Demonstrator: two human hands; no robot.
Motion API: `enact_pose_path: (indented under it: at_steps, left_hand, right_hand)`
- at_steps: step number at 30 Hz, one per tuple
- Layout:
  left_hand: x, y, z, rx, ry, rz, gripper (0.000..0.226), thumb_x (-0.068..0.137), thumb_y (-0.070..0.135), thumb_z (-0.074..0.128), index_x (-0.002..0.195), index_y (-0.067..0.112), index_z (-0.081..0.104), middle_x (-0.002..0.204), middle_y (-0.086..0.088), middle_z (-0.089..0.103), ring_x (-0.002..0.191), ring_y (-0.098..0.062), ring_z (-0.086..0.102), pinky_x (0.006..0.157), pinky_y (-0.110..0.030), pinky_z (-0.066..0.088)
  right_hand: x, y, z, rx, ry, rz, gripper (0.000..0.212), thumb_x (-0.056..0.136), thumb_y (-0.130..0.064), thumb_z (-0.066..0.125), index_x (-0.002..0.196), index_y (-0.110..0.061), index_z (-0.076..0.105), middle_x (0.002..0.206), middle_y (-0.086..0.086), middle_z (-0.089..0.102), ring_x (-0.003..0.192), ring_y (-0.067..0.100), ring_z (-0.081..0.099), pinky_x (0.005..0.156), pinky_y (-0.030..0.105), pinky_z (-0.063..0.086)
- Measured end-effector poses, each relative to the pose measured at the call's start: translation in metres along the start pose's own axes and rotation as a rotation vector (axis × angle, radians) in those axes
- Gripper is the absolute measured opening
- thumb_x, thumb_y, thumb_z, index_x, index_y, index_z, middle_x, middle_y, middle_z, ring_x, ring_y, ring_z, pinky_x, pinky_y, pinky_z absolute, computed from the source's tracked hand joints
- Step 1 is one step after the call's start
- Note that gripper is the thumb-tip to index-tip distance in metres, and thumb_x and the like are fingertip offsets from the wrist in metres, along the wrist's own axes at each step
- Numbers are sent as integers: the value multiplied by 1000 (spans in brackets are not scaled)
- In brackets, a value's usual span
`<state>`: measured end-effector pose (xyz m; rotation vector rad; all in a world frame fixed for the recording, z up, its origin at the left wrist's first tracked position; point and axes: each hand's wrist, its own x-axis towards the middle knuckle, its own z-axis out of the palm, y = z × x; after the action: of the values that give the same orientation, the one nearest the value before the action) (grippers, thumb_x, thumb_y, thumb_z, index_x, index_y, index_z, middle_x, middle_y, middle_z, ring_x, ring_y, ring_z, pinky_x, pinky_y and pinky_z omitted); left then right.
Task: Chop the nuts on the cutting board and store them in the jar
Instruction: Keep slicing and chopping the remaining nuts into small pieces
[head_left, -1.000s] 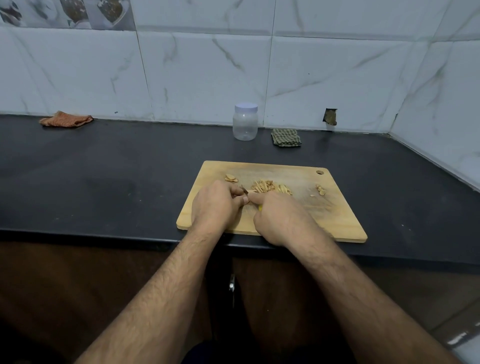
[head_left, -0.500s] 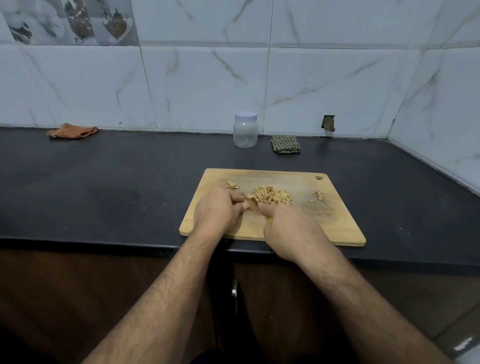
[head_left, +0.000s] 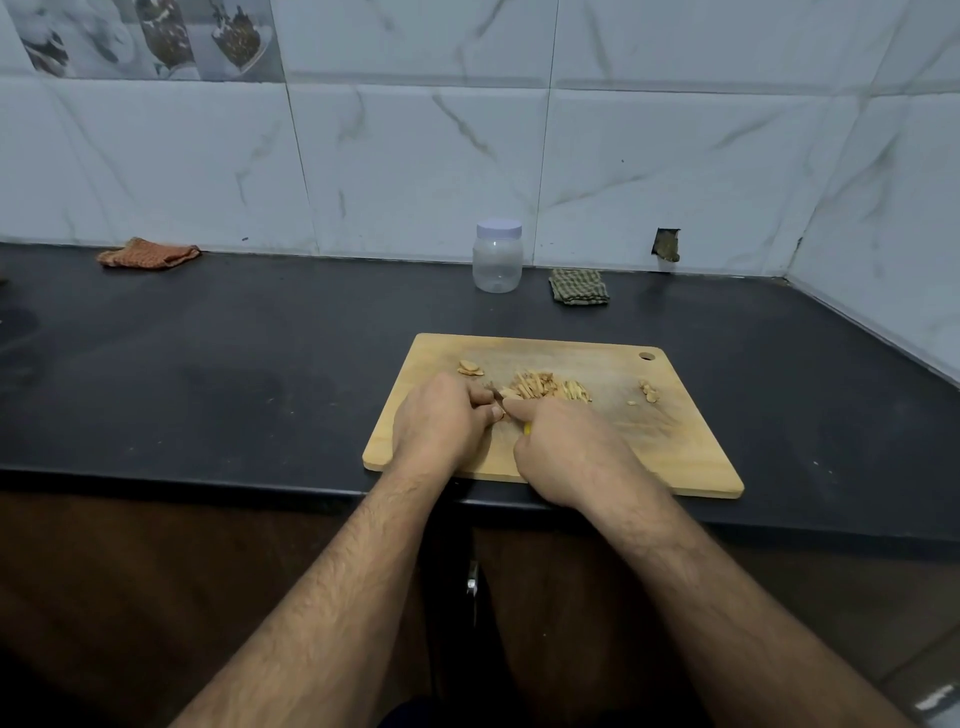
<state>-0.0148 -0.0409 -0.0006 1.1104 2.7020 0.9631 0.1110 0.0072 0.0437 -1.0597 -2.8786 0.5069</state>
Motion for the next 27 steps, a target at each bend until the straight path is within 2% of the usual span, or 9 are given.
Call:
enact_pose_path:
  at_steps: [5,9,13,18,20,23,27]
  left_hand:
    - [2,0,1,-20,5,-11,26,92,39,66,117,35,71,124,16,66,112,-10,60,78,-25,43]
    - [1,0,2,-36,11,-7,25,92,36,66,116,34,71,127,18,64,115,-8,58,84,-26,44]
    - [0,0,0,-17,7,-10,25,93,36,65,117,34,71,128,18,63,114,-8,58,79,-24,41]
    - [-1,1,1,-79,15,-39,27,89,36,70,116,37,71,108,16,70,90,-3,57,69,-23,39]
    - [-1,1,2,-112,27,-55,27,87,35,72,114,35,70,95,15,68,86,-4,56,67,-23,39]
    - [0,-1,3,-161,44,-66,21,83,34,77,103,33,70,80,16,62,82,-5,58,60,-23,36]
    - [0,-1,3,-172,29,-74,11,84,34,76,94,31,75,87,16,68,87,-5,61,64,-22,38]
  right_hand:
    - [-2,-2,2,-49,8,1,67,93,-5,47,150,-40,35,139,5,54,124,26,52,98,39,49]
    - [-23,9,11,-47,28,0,71,93,-6,46,153,-40,29,136,6,55,119,24,54,90,38,52]
    - [-28,13,9,-39,47,8,68,94,-8,47,152,-40,31,139,4,53,120,23,54,92,39,52]
    - [-20,11,8,18,70,16,67,93,-8,47,151,-38,34,139,2,56,116,22,57,90,35,53]
    - [-18,11,7,25,61,30,67,93,-7,46,151,-38,34,141,2,55,120,22,55,94,35,51]
    - [-17,11,7,46,85,34,67,92,-7,45,150,-39,36,136,1,58,113,21,58,89,35,53]
    - [-12,8,8,65,119,3,64,92,-9,45,148,-39,39,134,0,60,114,21,58,90,32,52]
